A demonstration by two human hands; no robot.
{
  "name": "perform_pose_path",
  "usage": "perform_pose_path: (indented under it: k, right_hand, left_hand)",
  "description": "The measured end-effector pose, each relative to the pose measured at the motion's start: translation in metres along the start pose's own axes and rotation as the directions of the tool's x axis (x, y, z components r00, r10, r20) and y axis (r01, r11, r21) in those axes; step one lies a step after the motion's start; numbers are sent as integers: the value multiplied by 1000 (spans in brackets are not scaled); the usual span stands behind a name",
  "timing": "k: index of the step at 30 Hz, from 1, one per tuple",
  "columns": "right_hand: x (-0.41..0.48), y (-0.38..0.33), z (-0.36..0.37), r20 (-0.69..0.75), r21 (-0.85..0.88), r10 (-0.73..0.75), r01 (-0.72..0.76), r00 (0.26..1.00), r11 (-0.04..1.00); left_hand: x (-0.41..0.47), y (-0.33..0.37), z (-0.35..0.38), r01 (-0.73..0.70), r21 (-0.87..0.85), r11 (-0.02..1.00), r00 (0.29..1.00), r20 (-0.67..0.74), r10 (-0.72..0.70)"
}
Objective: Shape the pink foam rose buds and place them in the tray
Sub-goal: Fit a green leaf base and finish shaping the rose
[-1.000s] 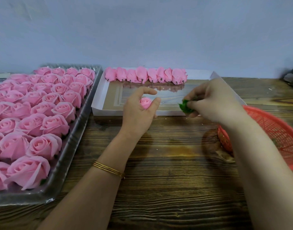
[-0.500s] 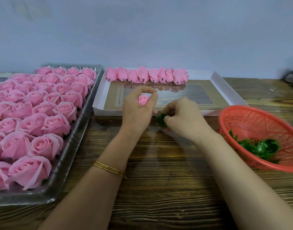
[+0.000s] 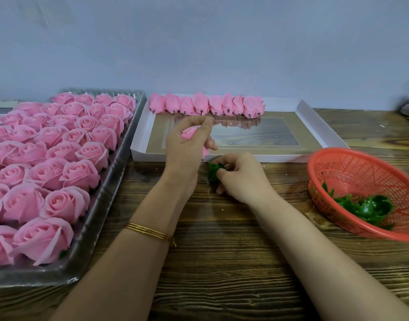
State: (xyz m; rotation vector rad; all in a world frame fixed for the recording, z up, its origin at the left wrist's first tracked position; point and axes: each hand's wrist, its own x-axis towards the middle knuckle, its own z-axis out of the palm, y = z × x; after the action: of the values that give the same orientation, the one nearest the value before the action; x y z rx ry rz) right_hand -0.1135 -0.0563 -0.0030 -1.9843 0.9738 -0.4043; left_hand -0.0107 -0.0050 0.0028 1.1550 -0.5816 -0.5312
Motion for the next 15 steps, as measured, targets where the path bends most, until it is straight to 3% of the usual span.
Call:
perform_pose_path:
  k: [4, 8, 11, 15]
  right_hand:
    - [0, -3, 6, 47, 338, 90, -100, 995, 936]
    - [-3, -9, 5, 155, 709, 131, -203, 979, 675]
    - [-4, -10, 4, 203, 781, 105, -226, 974, 582]
    - [-5, -11, 5, 186, 787, 83, -199, 979, 584]
  left_hand:
    - [1, 1, 0, 21, -20, 1000, 1000, 5, -21]
    - [1, 0, 0, 28, -21, 999, 999, 17, -27]
    - [1, -1, 0, 7, 13, 1000, 1000, 26, -7]
    - [0, -2, 1, -16, 57, 998, 999, 41, 14]
